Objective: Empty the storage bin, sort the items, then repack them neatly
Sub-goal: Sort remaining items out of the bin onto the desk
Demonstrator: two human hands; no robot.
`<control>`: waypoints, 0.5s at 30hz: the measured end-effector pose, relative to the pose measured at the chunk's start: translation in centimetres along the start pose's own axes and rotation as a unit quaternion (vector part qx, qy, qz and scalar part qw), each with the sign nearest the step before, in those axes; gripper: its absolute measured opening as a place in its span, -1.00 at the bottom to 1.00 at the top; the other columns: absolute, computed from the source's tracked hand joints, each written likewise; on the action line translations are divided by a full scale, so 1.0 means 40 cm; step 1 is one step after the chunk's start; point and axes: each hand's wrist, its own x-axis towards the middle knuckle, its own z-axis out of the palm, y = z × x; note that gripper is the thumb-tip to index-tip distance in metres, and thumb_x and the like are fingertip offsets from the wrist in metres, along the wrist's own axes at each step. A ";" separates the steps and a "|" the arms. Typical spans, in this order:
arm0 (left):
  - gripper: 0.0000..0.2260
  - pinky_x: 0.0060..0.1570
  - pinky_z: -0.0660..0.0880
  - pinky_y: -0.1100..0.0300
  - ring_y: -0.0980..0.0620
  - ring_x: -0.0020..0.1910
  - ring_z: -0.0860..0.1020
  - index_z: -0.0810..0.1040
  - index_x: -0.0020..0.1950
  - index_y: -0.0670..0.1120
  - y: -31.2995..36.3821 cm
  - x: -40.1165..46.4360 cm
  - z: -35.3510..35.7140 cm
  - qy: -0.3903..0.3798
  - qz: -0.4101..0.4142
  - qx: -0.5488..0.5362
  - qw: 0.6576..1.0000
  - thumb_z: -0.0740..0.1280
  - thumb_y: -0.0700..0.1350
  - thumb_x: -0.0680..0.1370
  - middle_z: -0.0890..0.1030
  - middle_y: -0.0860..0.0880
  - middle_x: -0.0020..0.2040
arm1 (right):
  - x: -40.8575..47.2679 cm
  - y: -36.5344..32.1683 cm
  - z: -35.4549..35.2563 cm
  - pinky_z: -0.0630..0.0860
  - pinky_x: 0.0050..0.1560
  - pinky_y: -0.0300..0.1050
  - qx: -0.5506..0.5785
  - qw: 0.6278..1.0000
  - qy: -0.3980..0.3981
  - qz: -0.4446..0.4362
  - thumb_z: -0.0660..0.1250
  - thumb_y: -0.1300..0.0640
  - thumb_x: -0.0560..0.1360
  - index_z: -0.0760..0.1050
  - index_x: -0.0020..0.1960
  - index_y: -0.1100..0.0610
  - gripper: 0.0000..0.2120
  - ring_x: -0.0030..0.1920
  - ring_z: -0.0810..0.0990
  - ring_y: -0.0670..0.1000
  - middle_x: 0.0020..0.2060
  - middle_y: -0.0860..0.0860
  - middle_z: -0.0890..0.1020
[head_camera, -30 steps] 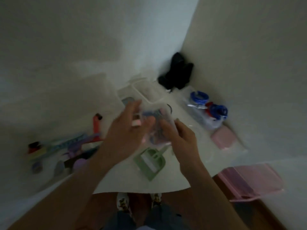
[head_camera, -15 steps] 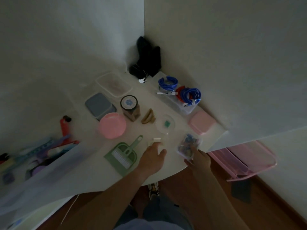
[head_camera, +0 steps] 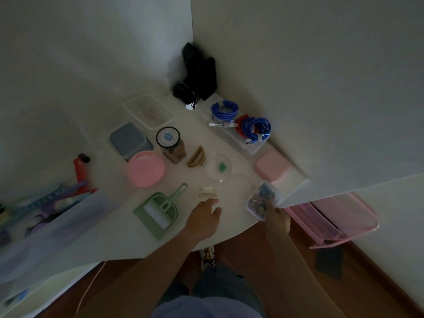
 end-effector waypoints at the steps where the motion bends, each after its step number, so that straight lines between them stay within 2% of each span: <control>1: -0.65 0.39 0.30 0.15 -0.04 0.36 0.43 0.42 0.44 0.00 -0.001 -0.004 -0.014 0.018 0.005 -0.015 1.000 0.18 -0.01 0.65 0.47 -0.06 0.39 | -0.008 -0.006 0.001 0.38 -0.39 -0.19 -0.014 1.000 -0.004 -0.003 0.31 -0.13 0.55 0.56 0.00 0.20 -0.63 -0.30 0.51 -0.03 -0.26 0.02 0.56; 3: -0.72 0.24 0.35 0.24 0.01 0.25 0.50 0.51 0.33 -0.01 -0.003 -0.023 -0.055 0.061 0.019 -0.050 0.997 0.22 -0.03 0.64 0.56 -0.01 0.27 | -0.020 -0.014 -0.003 0.47 -0.32 -0.15 -0.046 0.999 -0.005 -0.015 0.28 -0.29 0.50 0.57 0.08 0.19 -0.47 -0.23 0.57 0.00 -0.17 0.05 0.60; 5: -0.80 0.10 0.41 0.25 0.03 0.10 0.57 0.57 0.20 -0.01 -0.007 -0.048 -0.106 0.117 0.037 -0.078 0.989 0.25 -0.03 0.63 0.62 0.01 0.11 | -0.038 -0.022 -0.001 0.58 -0.07 0.02 -0.124 0.990 0.026 -0.053 0.19 -0.48 0.41 0.49 0.24 0.16 -0.23 -0.02 0.61 0.14 0.07 0.15 0.58; 6: -0.82 0.09 0.47 0.20 0.03 0.03 0.61 0.59 0.16 -0.01 -0.009 -0.066 -0.137 0.146 0.049 -0.092 0.984 0.26 -0.02 0.62 0.64 0.01 0.04 | -0.072 -0.040 0.005 0.56 0.05 0.10 -0.143 0.984 0.046 -0.094 0.20 -0.46 0.41 0.43 0.31 0.14 -0.23 0.06 0.58 0.18 0.18 0.18 0.53; 7: -0.84 0.09 0.52 0.14 0.04 -0.03 0.63 0.59 0.13 0.01 -0.011 -0.088 -0.174 0.174 0.059 -0.106 0.977 0.28 -0.02 0.61 0.65 0.03 -0.01 | -0.125 -0.068 0.017 0.54 0.09 0.12 -0.132 0.978 0.053 -0.151 0.24 -0.39 0.44 0.40 0.33 0.09 -0.33 0.08 0.57 0.16 0.22 0.17 0.51; 8: -0.85 0.07 0.55 0.10 0.06 -0.09 0.64 0.60 0.12 0.02 -0.018 -0.113 -0.216 0.205 0.070 -0.119 0.969 0.29 -0.01 0.61 0.64 0.06 -0.06 | -0.190 -0.100 0.039 0.56 0.06 0.08 -0.110 0.968 0.032 -0.223 0.29 -0.30 0.48 0.41 0.30 0.04 -0.46 0.05 0.57 0.09 0.20 0.11 0.53; 11: -0.90 -0.10 0.55 0.19 0.15 -0.23 0.60 0.60 0.03 0.06 -0.062 -0.203 -0.355 0.329 0.094 -0.097 0.935 0.29 0.00 0.60 0.62 0.12 -0.20 | -0.423 -0.196 0.131 0.55 -0.14 -0.20 -0.065 0.913 -0.135 -0.381 0.35 -0.13 0.52 0.50 0.18 -0.05 -0.71 -0.05 0.59 -0.17 0.04 -0.12 0.61; 13: -0.91 -0.19 0.51 0.17 0.13 -0.26 0.57 0.56 -0.06 0.05 -0.122 -0.258 -0.448 0.421 0.096 -0.060 0.900 0.30 0.00 0.59 0.60 0.11 -0.25 | -0.573 -0.246 0.208 0.53 -0.16 -0.32 -0.073 0.861 -0.222 -0.452 0.37 -0.11 0.51 0.52 0.13 -0.07 -0.76 -0.09 0.60 -0.26 -0.04 -0.19 0.62; 15: -0.88 -0.13 0.51 0.09 0.07 -0.20 0.56 0.56 -0.06 0.05 -0.209 -0.308 -0.533 0.494 0.078 -0.017 0.866 0.26 0.03 0.59 0.60 0.09 -0.19 | -0.695 -0.270 0.302 0.51 -0.16 -0.39 -0.093 0.805 -0.294 -0.507 0.40 -0.08 0.50 0.53 0.12 -0.08 -0.77 -0.09 0.60 -0.26 -0.05 -0.21 0.63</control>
